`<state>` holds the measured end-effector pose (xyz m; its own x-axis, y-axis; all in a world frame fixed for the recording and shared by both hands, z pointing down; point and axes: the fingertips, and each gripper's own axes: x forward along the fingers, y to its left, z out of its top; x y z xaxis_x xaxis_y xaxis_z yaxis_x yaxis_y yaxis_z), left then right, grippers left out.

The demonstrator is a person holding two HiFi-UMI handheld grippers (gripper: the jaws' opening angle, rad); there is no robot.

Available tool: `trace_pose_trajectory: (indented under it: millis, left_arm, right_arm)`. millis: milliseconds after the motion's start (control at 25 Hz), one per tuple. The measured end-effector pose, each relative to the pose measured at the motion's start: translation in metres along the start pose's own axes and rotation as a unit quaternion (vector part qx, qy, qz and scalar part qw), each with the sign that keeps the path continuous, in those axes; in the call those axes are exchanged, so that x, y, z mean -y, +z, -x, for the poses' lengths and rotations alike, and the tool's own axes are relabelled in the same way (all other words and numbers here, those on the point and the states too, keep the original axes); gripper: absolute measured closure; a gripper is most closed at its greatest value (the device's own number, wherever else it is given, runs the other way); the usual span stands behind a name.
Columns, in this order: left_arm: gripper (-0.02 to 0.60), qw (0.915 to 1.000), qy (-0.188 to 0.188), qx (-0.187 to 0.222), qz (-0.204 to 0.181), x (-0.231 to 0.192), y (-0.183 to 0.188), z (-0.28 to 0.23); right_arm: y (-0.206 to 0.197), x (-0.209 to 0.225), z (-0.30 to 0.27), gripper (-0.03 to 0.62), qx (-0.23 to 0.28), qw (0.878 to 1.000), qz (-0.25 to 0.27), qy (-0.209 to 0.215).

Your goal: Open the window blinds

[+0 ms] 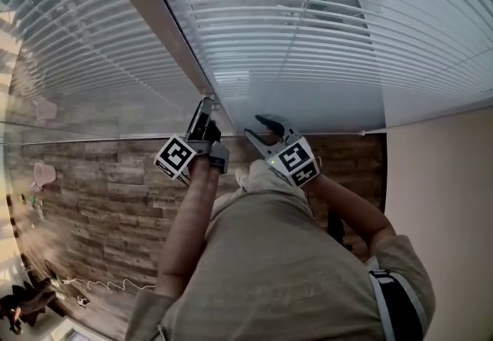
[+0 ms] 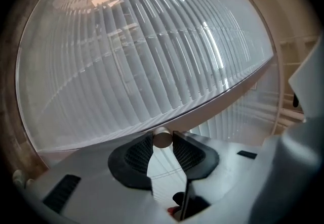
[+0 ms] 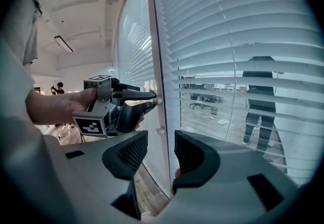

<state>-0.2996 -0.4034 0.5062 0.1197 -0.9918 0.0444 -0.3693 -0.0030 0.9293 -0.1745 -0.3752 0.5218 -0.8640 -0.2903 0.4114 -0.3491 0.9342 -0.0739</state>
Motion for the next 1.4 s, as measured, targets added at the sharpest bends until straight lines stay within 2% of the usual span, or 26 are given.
trace_pose_trajectory:
  millis: [200,360,440,560,640,800,880,1000,1160,1400]
  left_arm:
    - [0.449,0.9988,0.031,0.003,-0.037,0.003,0.008,-0.003]
    - [0.450,0.9905,0.070,-0.005,-0.118,0.001,0.005,-0.005]
    - [0.449,0.9819,0.085,-0.004,-0.169,0.000,0.006,-0.004]
    - [0.449,0.9678,0.091,-0.004,-0.234,-0.012,-0.006,0.002]
    - [0.450,0.9554,0.104,-0.007,-0.276,-0.019,-0.013,0.008]
    - [0.451,0.9286,0.125,-0.014,-0.349,-0.007,-0.011,0.007]
    - [0.449,0.9109,0.136,-0.020,-0.389,-0.005,-0.007,0.002]
    - [0.451,0.8764,0.152,-0.031,-0.456,-0.010,-0.009,-0.001]
    - [0.449,0.8353,0.166,-0.041,-0.522,-0.009,-0.015,0.002]
    - [0.449,0.7529,0.182,-0.053,-0.630,-0.002,-0.020,0.002]
  right_arm:
    - [0.012,0.003,0.001,0.433,-0.001,1.000,-0.005,0.019]
    - [0.016,0.011,0.008,0.433,-0.001,0.999,-0.003,0.039]
    - [0.017,0.013,0.007,0.433,0.002,0.999,0.005,0.048]
    - [-0.004,0.008,-0.002,0.433,0.006,0.998,0.010,0.058]
    - [-0.014,0.002,-0.006,0.433,0.006,0.998,0.009,0.065]
    - [0.001,-0.001,-0.001,0.433,0.008,0.997,0.021,0.080]
    - [0.004,0.001,-0.005,0.433,0.009,0.996,0.023,0.088]
    - [-0.001,-0.002,-0.010,0.433,0.008,0.995,0.021,0.098]
    - [-0.003,-0.008,-0.006,0.433,0.012,0.994,0.023,0.109]
    - [-0.001,-0.012,-0.006,0.433,0.010,0.993,0.027,0.114]
